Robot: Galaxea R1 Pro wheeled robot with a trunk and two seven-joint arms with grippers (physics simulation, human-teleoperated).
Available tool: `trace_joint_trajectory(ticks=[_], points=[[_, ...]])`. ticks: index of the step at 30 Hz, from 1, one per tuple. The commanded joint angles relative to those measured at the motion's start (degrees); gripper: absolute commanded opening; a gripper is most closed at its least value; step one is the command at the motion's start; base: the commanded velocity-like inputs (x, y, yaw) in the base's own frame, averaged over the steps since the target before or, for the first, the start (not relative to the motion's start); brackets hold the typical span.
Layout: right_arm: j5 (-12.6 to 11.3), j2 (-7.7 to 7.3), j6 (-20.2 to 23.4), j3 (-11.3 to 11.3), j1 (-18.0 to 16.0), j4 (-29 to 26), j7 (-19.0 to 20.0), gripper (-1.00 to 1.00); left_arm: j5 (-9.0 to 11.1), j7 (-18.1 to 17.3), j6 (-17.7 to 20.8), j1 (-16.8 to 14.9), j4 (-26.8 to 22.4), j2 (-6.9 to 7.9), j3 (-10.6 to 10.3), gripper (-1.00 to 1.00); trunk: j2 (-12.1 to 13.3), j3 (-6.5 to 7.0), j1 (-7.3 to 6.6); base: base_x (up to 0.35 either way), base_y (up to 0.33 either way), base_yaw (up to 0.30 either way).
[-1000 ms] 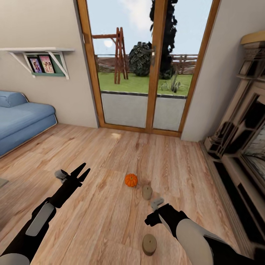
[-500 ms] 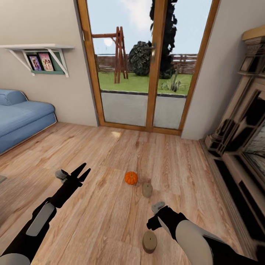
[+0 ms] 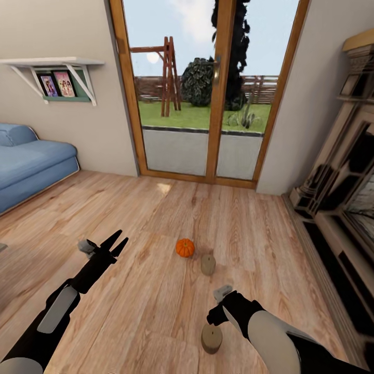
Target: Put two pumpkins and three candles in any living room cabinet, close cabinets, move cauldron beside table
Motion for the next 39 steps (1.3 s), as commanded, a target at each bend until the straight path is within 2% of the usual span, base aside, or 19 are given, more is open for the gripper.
trace_joint_trajectory(ticks=[1,15,23,33,39], points=[[0.6,0.03,0.3,-0.3,0.0,-0.2,0.4,1.00,0.5,0.0,0.5,0.0,0.0,0.02,0.0,1.00,-0.4,-0.23,0.21,0.000,0.000,0.000],[0.7,0.03,0.4,-0.3,0.0,-0.2,0.4,1.00,0.5,0.0,0.5,0.0,0.0,0.02,0.0,1.00,-6.1,-2.75,3.29,0.000,0.000,0.000],[0.7,0.03,0.5,-0.3,0.0,-0.2,0.4,1.00,0.5,0.0,0.5,0.0,0.1,0.02,0.0,1.00,-6.1,-2.75,3.29,0.000,0.000,0.233],[0.7,0.03,0.5,-0.3,0.0,-0.2,0.4,1.00,0.5,-0.1,0.5,0.0,-0.3,0.02,-0.1,1.00,-6.1,-2.75,3.29,0.073,0.000,0.016],[0.6,0.03,0.4,-0.3,0.0,-0.3,0.4,1.00,0.5,-1.2,0.3,0.0,-0.1,-1.26,0.0,1.00,-6.1,-2.75,3.29,0.051,0.000,0.000]])
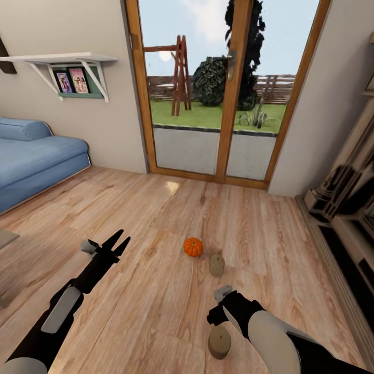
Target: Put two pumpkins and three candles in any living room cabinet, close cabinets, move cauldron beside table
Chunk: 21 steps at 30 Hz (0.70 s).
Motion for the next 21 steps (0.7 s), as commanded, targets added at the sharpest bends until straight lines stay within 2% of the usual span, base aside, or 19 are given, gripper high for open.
trace_joint_trajectory(ticks=[1,3,16,21], points=[[0.6,0.03,0.3,-0.4,0.0,-0.3,0.4,1.00,0.4,-0.1,0.5,0.0,0.0,-0.06,0.0,1.00,0.0,-0.05,-0.01,0.005,0.000,0.000],[0.5,0.03,0.4,-0.4,0.0,-0.3,0.4,1.00,0.4,-0.2,0.5,0.0,0.0,-0.09,0.0,1.00,0.0,-0.05,-0.01,0.003,0.000,0.000],[0.5,0.03,0.3,-0.4,0.0,-0.6,0.3,1.00,0.4,0.0,0.6,0.0,-0.1,-0.15,0.0,1.00,-5.2,-2.39,2.81,0.000,0.000,0.000],[0.5,0.03,0.3,-0.4,0.0,-0.5,0.3,1.00,0.3,0.1,0.6,0.0,0.0,-0.19,-0.1,1.00,-5.2,-3.50,2.94,0.000,0.000,0.000]])
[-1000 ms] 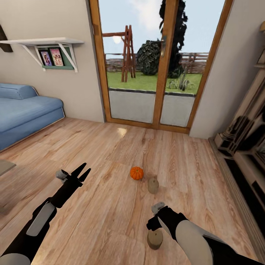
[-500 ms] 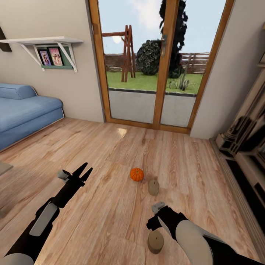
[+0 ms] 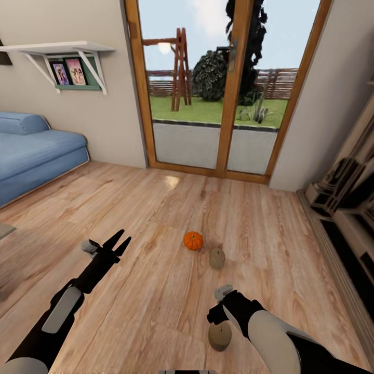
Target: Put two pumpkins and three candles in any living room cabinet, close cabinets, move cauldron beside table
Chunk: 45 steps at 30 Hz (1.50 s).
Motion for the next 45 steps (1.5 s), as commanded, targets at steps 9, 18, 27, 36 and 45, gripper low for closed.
trace_joint_trajectory(ticks=[9,18,27,36,45], points=[[0.6,0.03,0.1,-0.3,0.0,-0.3,0.4,1.00,0.4,0.0,0.5,0.0,0.1,-0.01,-0.1,1.00,-0.1,-2.05,0.22,0.000,0.000,0.000],[0.5,0.02,0.0,-0.3,0.0,-0.3,0.4,1.00,0.4,0.0,0.5,0.0,0.1,-0.01,-0.1,1.00,-0.3,-4.04,0.45,0.000,0.000,0.000],[0.5,-0.08,-0.1,-0.3,0.0,-0.3,0.3,1.00,0.4,0.0,0.5,0.0,-0.2,-0.01,-0.1,1.00,-0.3,-5.15,0.58,0.000,0.000,0.000],[0.5,-0.06,-0.1,-0.3,0.0,-0.3,0.2,1.00,0.4,-0.1,0.4,0.0,-0.1,-0.07,-0.1,1.00,-0.3,-5.15,0.58,0.073,-0.025,0.000],[0.5,-0.10,-0.1,-0.3,0.0,-0.3,0.2,1.00,0.4,-0.3,0.3,0.0,-0.1,-0.09,-0.1,1.00,-0.3,-5.15,0.58,0.182,-0.073,0.000]])
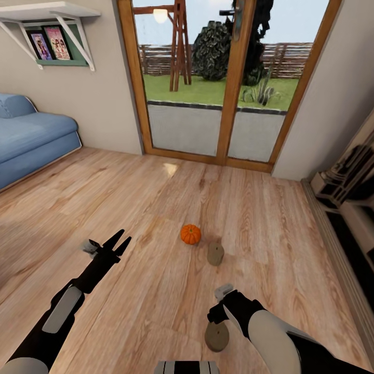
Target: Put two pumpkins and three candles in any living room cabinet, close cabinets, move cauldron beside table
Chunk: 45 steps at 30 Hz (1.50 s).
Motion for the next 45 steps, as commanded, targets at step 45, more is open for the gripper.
trace_joint_trajectory(ticks=[45], points=[[0.8,-0.02,0.2,-0.3,-0.1,-2.7,7.7,1.00,0.5,-0.1,0.5,0.0,0.1,-0.05,-0.1,1.00,-0.3,-4.25,0.48,0.001,0.000,0.000]])
